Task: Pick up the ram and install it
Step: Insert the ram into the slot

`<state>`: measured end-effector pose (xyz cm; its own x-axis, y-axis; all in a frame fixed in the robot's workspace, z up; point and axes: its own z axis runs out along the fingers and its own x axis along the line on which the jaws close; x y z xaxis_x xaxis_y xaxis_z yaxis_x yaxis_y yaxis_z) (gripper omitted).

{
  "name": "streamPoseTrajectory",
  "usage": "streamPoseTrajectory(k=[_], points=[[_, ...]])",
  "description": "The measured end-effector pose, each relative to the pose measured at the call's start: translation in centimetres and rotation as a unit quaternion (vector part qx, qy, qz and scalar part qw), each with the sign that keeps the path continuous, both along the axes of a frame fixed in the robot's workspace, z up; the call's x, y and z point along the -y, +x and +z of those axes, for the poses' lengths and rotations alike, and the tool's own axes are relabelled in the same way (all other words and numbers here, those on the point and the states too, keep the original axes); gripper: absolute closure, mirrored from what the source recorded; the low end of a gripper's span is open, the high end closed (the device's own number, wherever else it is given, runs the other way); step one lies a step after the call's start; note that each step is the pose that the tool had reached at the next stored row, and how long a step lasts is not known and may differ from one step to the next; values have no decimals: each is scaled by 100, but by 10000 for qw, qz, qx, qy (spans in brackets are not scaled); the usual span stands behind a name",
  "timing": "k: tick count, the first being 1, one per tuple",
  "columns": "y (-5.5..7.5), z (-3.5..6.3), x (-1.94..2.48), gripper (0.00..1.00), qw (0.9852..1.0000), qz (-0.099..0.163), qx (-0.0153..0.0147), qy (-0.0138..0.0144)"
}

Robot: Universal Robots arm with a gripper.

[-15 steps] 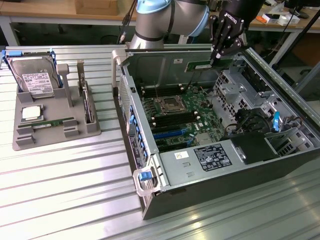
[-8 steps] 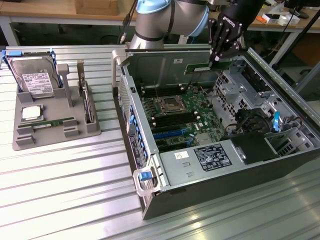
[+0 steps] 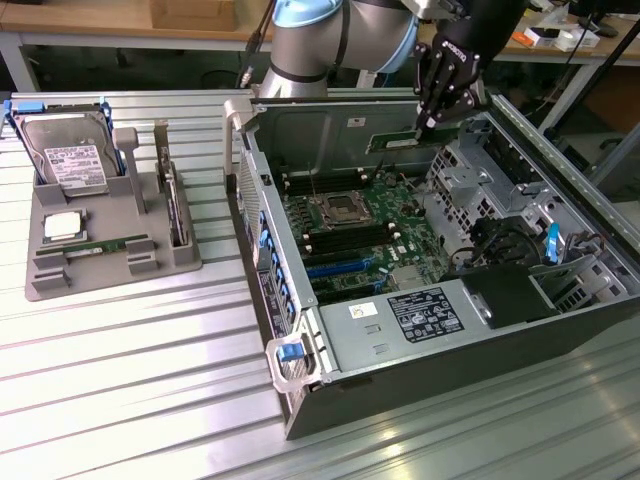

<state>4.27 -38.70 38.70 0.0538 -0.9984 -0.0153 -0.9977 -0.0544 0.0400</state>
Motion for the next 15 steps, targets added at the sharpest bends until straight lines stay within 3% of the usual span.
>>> streamPoseTrajectory(k=[7, 15], points=[[-3, -60, 0, 87, 10000, 0, 0, 0], [-11, -195, 0, 87, 10000, 0, 0, 0]])
